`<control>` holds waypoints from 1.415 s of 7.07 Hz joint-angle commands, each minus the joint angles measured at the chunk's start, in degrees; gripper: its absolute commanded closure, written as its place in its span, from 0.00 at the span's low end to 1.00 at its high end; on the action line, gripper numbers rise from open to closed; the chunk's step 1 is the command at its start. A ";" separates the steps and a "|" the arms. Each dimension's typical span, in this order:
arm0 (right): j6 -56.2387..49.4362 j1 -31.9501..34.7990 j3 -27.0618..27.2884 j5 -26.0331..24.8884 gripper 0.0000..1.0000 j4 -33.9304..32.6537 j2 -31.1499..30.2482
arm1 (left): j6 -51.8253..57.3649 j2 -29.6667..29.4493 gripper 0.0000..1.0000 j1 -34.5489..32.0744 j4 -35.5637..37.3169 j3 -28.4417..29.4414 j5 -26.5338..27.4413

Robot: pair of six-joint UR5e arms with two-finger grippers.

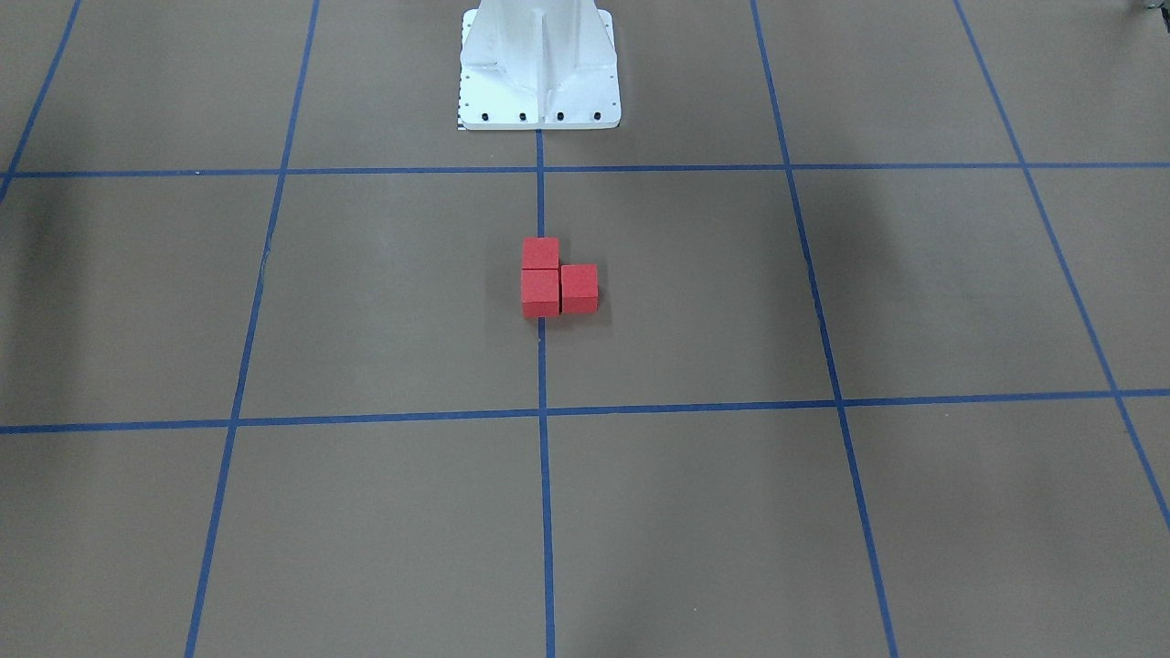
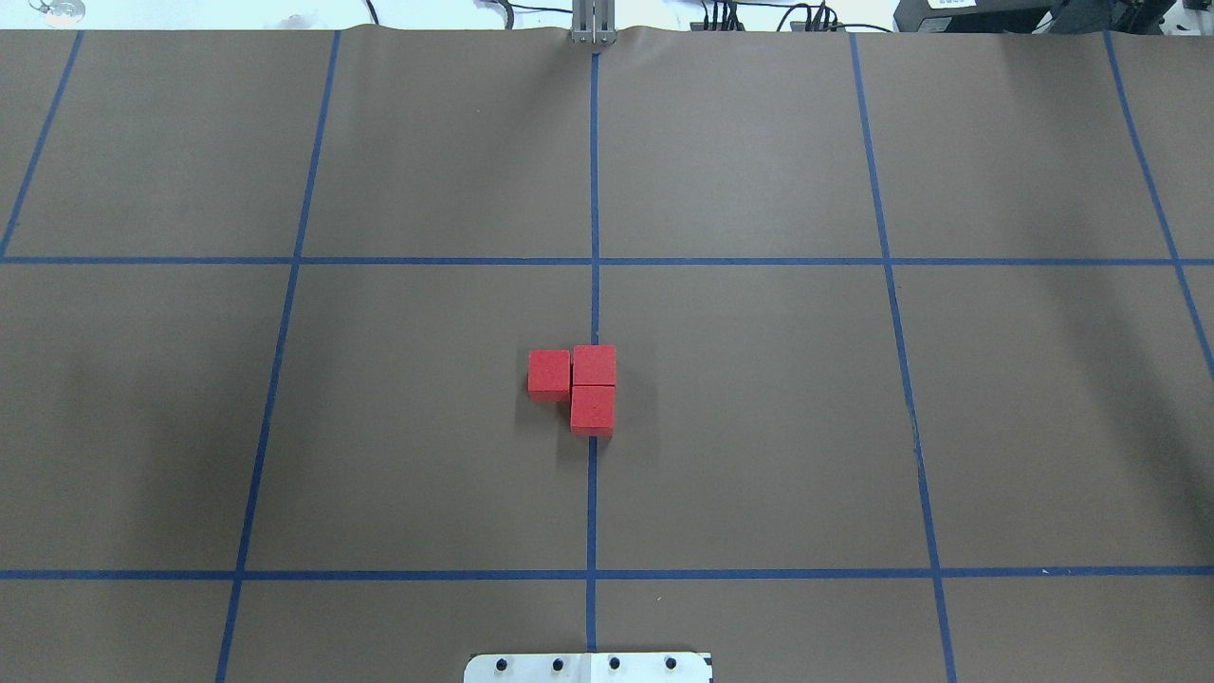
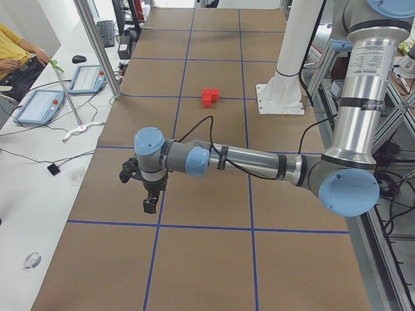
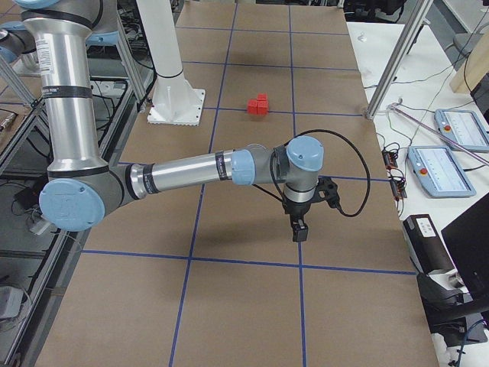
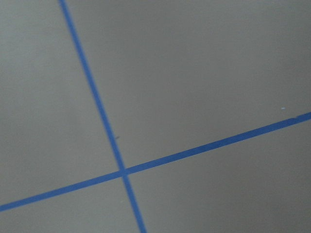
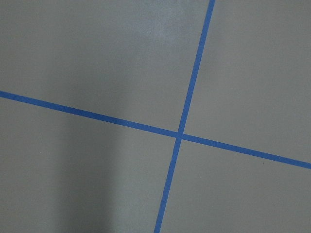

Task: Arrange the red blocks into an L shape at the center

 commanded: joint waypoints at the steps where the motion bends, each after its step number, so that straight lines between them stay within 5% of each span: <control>1: 0.08 0.06 0.05 -0.06 0.00 0.03 -0.10 | 8.43 2.54 0.00 -7.06 1.13 0.26 0.02; 10: 0.17 0.06 -0.12 -0.06 0.01 -0.05 -0.27 | 9.46 7.12 0.00 -7.88 -2.81 -1.41 -2.09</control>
